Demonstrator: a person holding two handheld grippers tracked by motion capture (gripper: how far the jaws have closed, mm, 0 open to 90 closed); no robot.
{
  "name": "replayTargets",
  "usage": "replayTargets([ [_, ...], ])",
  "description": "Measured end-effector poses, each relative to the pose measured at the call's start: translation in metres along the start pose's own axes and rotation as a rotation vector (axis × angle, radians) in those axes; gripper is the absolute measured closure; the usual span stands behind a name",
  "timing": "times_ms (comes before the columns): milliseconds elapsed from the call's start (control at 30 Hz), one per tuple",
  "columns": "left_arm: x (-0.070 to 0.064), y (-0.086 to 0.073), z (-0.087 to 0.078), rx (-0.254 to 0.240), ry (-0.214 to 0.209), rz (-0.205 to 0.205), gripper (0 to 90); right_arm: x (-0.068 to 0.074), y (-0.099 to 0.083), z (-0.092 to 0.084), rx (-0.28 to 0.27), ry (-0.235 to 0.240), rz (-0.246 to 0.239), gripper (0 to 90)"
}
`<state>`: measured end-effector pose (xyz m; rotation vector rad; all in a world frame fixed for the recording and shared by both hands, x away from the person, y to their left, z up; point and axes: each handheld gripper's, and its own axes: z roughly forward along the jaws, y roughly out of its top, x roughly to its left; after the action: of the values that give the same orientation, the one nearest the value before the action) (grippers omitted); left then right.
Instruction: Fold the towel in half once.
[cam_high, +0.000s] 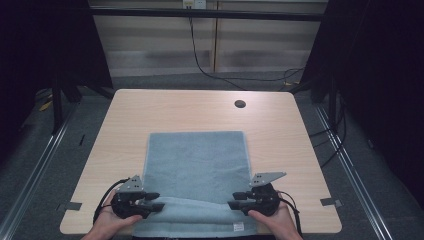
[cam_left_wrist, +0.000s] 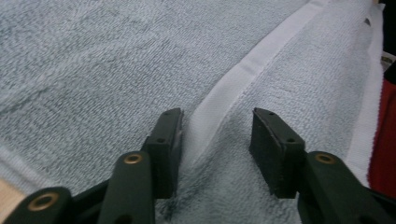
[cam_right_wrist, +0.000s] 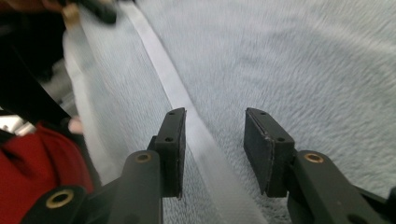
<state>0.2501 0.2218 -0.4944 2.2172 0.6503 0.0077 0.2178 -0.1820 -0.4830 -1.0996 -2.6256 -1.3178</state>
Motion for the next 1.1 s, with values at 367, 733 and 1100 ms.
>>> replayTargets([
  [367, -0.014, -0.003, -0.025, -0.114, -0.113, 0.002, 84.6, 0.017, -0.015, -0.019, -0.037, 0.052, -0.013, 89.0],
  [733, -0.019, 0.006, -0.039, -0.198, -0.139, -0.003, 67.8, 0.022, -0.021, -0.042, -0.112, 0.051, -0.005, 77.4],
  [1100, 0.056, 0.033, -0.003, -0.129, 0.057, -0.122, 65.6, -0.04, 0.022, -0.008, -0.093, -0.049, 0.022, 68.5],
])
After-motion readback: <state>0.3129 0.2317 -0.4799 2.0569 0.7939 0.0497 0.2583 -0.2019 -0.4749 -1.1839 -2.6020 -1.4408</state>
